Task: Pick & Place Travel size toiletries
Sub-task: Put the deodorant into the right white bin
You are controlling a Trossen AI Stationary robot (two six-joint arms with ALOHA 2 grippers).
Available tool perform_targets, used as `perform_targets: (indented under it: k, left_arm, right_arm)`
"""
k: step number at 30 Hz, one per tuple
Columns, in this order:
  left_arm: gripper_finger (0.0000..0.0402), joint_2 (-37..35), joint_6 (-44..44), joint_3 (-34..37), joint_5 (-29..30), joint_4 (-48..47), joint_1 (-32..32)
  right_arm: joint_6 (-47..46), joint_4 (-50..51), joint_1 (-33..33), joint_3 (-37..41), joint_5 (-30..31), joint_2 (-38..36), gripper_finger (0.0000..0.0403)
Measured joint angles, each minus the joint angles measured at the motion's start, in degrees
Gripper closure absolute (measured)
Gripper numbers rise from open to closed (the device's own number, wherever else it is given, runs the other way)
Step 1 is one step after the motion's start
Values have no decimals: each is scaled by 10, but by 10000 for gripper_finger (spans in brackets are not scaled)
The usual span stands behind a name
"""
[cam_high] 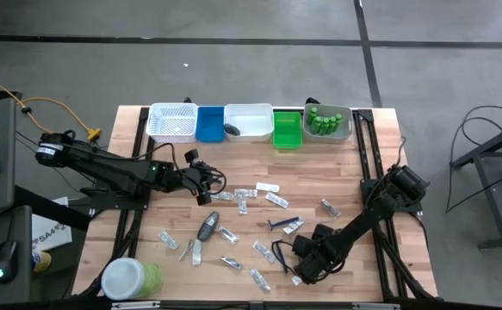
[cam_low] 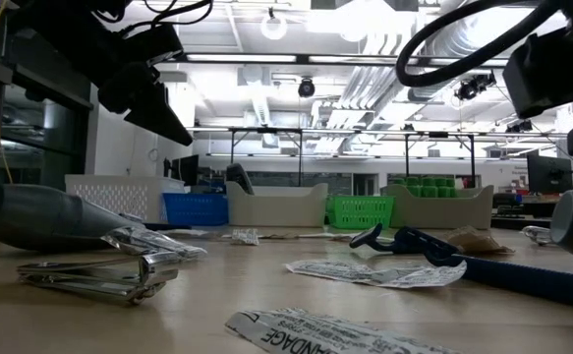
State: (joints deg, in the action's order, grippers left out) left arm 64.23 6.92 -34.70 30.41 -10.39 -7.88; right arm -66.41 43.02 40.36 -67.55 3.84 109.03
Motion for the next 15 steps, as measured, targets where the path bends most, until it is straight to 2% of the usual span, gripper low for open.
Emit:
perform_targets:
  k: [10, 15]
  left_arm:
    - [249, 0, 0, 0, 0, 0, 0]
    - [249, 0, 0, 0, 0, 0, 0]
  right_arm:
    - [2, 1, -3, 1, 3, 0, 191]
    - [5, 1, -3, 1, 3, 0, 200]
